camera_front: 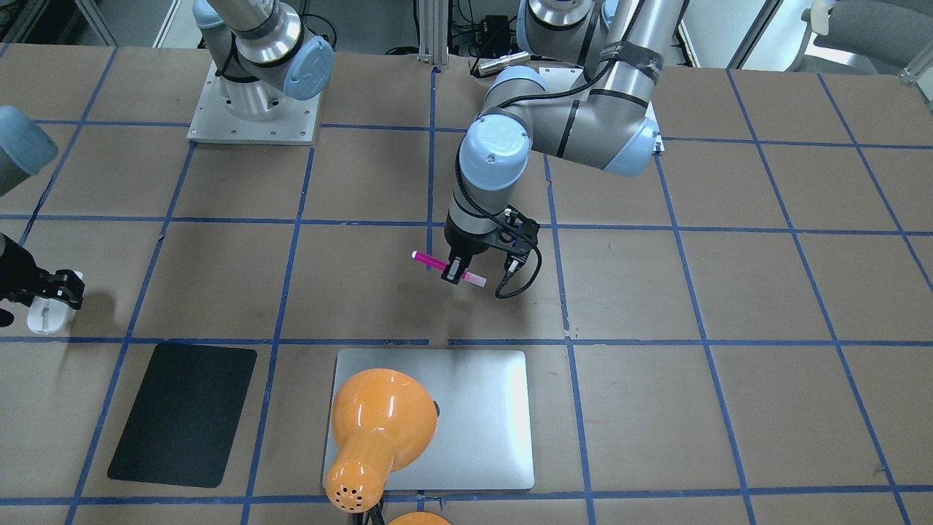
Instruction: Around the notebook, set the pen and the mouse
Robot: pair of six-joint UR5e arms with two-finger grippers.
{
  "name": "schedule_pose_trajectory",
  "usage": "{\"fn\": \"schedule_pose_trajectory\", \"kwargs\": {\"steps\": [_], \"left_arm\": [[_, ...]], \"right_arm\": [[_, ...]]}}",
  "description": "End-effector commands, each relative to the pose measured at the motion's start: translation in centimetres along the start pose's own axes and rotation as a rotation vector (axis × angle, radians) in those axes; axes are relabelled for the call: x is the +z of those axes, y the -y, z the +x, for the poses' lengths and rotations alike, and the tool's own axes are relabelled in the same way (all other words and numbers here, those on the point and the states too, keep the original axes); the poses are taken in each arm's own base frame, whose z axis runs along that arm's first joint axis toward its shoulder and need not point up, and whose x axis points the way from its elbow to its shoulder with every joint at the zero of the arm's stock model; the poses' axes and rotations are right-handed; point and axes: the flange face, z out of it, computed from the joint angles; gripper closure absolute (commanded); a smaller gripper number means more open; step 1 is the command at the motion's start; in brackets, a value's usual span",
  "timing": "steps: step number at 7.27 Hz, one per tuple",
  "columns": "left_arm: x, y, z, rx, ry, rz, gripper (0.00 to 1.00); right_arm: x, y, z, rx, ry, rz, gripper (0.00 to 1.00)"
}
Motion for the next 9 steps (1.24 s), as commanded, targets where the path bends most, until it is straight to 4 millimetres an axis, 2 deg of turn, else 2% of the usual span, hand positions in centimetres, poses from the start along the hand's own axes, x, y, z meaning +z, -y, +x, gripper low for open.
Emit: {"fn": "schedule_pose_trajectory", "kwargs": {"steps": [1,2,3,4,5,6,7,8,9], "left_arm": [[2.6,-3.0,-0.3,-0.102,0.043,0.001,1.00],[2.9,-2.9,-0.3,-0.100,0.052,0.005,1.00],[3.0,-2.8,-0.3,-0.109,0.050,0.010,0.58],[3.2,-2.8,-0.2,-0.111,0.054,0.009,0.28],[2.6,-2.4,0.1,-0.111,0.040,0.010,0.08],[0.5,-0.9,0.6,-0.076,0.000,0.080,0.08],[-2.0,0.9,1.0,0.085,-0.025,0.130,0.09],[-4.5,2.1,0.9,0.304,-0.023,0.129,0.09],[-7.4,3.5,1.2,0.454,-0.066,0.090,0.03]], "right_arm": [[-1.4,3.6,-6.1,0.044,-0.012,0.036,0.42],[-2.0,5.2,-8.8,0.072,-0.016,0.052,0.41],[-2.0,7.4,-11.1,0.097,-0.016,0.065,0.41],[-2.0,9.9,-13.7,0.117,0.011,0.088,0.41],[-1.6,11.7,-16.2,0.151,0.023,0.090,0.41],[-1.7,13.1,-18.8,0.169,0.026,0.102,0.40],[-2.5,14.0,-20.9,0.175,0.043,0.125,0.39],[-2.0,14.7,-22.0,0.172,0.067,0.128,0.39],[-0.5,15.2,-21.9,0.172,0.066,0.109,0.39]]}}
